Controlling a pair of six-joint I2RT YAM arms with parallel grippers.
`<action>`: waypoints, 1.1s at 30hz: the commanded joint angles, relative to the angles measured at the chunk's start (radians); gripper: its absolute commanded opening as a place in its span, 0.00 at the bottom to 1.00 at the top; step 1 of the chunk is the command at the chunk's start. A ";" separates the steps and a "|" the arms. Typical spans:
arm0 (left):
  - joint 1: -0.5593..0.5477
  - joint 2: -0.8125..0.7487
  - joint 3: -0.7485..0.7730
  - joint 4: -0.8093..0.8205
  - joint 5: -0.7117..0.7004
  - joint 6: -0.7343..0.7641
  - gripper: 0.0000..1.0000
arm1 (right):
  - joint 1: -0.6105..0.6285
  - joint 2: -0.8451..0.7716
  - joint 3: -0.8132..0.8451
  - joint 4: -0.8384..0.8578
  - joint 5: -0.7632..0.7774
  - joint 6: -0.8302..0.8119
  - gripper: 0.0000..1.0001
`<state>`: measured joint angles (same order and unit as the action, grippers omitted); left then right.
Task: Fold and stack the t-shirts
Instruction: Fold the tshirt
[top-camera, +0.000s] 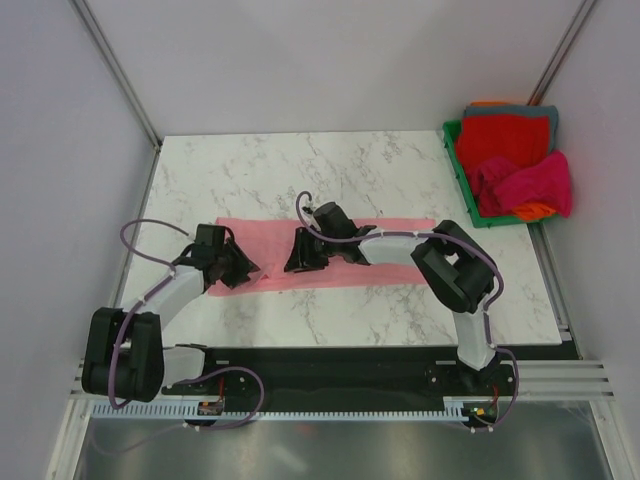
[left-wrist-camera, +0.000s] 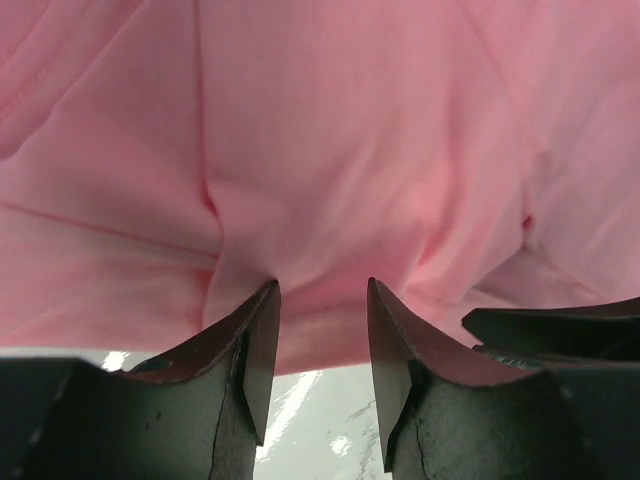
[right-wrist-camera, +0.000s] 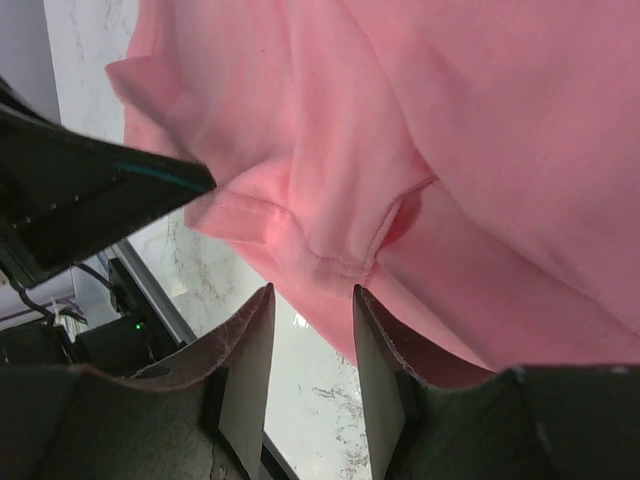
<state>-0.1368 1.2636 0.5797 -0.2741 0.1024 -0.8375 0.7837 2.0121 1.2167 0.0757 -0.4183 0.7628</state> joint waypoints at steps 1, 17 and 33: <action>0.002 -0.070 -0.050 0.065 -0.009 -0.061 0.47 | 0.009 0.025 0.004 0.035 0.062 0.050 0.45; 0.005 0.000 -0.109 0.072 -0.046 -0.051 0.47 | 0.042 0.066 0.040 -0.036 0.121 0.070 0.31; 0.006 -0.026 -0.110 0.038 -0.095 -0.018 0.47 | -0.018 -0.053 -0.005 -0.139 0.136 0.013 0.00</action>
<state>-0.1360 1.2423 0.4915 -0.2031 0.0795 -0.8707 0.7879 2.0243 1.2251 -0.0277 -0.2947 0.8055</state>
